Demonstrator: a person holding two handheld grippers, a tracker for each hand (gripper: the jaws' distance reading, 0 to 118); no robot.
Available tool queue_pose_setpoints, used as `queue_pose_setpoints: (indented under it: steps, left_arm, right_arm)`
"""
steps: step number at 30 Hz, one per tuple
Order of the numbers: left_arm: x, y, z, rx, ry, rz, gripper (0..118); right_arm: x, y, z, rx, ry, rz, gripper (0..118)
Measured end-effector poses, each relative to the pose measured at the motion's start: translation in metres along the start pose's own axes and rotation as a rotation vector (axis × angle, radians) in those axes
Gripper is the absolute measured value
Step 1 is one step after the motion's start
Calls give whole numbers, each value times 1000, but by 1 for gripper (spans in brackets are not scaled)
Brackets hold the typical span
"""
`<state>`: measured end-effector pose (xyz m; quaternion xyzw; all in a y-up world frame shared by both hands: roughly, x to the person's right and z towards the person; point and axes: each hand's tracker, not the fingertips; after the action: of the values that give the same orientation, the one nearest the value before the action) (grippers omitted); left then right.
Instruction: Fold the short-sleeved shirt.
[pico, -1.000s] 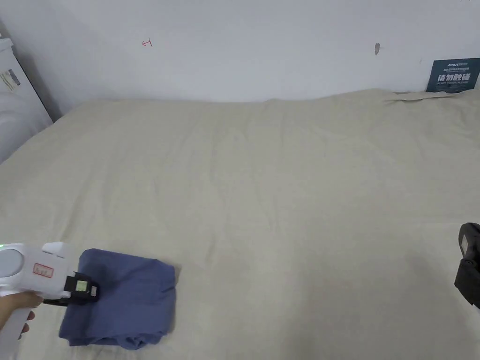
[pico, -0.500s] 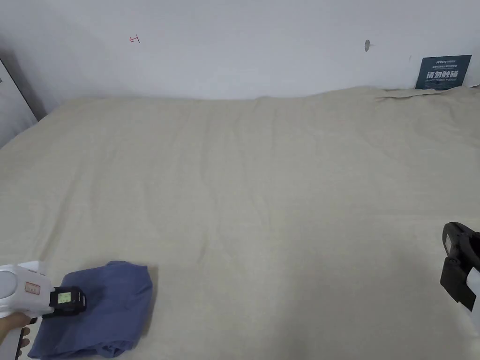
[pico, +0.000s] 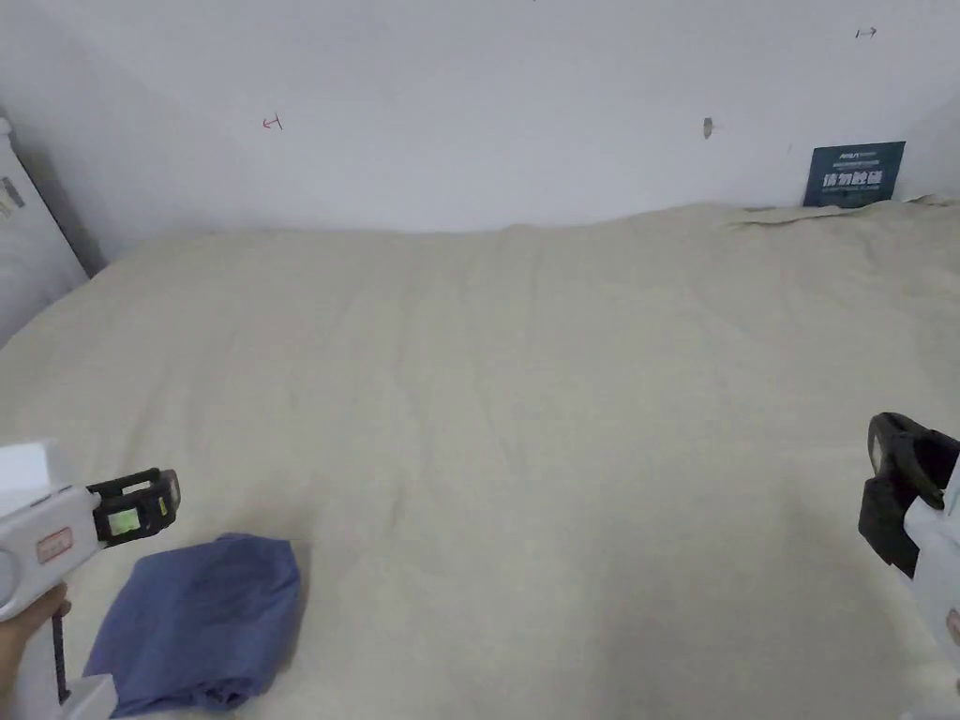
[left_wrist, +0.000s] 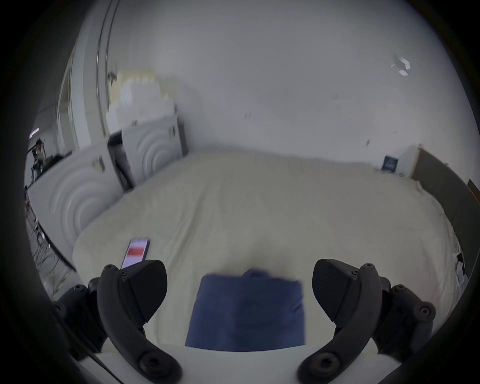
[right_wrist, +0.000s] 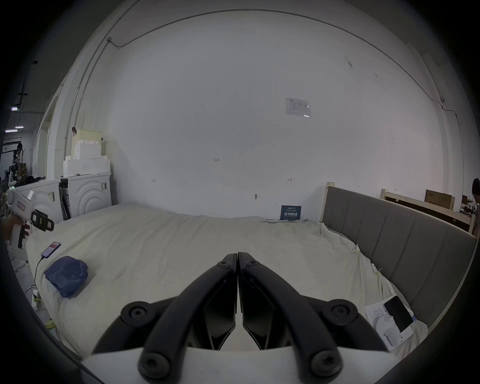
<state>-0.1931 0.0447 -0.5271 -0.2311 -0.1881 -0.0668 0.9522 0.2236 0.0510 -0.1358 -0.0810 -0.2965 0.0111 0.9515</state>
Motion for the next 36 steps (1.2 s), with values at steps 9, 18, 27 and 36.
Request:
queue_pose_setpoints:
  steps: [9, 18, 27, 36]
  left_arm:
    - [72, 30, 76, 303, -65, 0, 118]
    - [124, 9, 92, 413, -107, 62, 118]
    - [176, -35, 108, 571, -136, 56, 118]
    - [215, -58, 117, 642, -181, -43, 99]
  right_arm:
    - [19, 12, 16, 67, -9, -6, 1]
    - [30, 13, 28, 99, -31, -11, 1]
    - [38, 8, 31, 106, -52, -23, 1]
    - [40, 5, 31, 108, -67, -22, 1]
